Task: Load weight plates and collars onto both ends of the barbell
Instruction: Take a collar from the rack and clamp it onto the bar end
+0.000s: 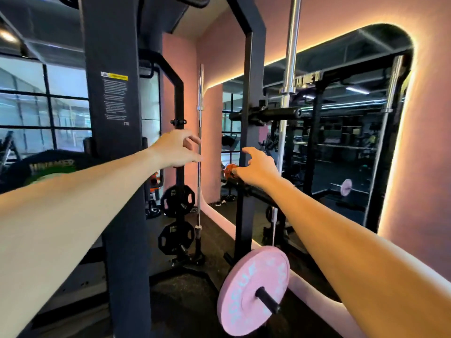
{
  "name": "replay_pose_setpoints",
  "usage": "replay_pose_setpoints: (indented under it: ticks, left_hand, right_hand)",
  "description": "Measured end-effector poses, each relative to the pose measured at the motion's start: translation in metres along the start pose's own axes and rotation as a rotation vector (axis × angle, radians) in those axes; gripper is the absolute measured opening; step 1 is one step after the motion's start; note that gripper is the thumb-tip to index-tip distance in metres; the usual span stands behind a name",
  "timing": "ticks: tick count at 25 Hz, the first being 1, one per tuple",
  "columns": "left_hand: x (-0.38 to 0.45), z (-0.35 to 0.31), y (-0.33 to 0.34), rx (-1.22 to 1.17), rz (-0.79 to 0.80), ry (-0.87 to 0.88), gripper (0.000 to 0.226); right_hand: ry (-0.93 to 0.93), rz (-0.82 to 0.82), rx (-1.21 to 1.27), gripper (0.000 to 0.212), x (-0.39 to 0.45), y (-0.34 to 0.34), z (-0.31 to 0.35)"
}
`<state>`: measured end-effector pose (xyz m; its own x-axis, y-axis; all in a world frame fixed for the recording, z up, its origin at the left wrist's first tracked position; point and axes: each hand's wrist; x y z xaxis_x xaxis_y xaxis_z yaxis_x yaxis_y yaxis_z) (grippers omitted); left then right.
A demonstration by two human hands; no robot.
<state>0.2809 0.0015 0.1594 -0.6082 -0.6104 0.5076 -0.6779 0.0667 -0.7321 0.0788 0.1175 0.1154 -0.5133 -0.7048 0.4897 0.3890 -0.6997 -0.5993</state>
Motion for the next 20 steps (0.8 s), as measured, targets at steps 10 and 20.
replay_pose_setpoints:
  ticks: [10,20]
  left_hand:
    - [0.085,-0.084,0.141,-0.104,-0.021,-0.021,0.038]
    - [0.185,-0.068,0.198,-0.128,-0.047,-0.046,0.059]
  right_hand:
    - [0.038,-0.014,0.047,0.072,0.067,-0.112,-0.150]
    - [0.010,-0.001,0.231,0.071,0.171,-0.083,-0.205]
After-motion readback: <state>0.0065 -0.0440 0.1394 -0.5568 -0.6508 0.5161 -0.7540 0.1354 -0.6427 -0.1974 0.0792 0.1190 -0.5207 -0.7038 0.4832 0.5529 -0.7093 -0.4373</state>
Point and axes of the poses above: each hand's wrist, its own x-axis towards the middle knuckle, its own y-axis out of the palm, z = x × y, and after that the axes turned 4 degrees about x, right-handed
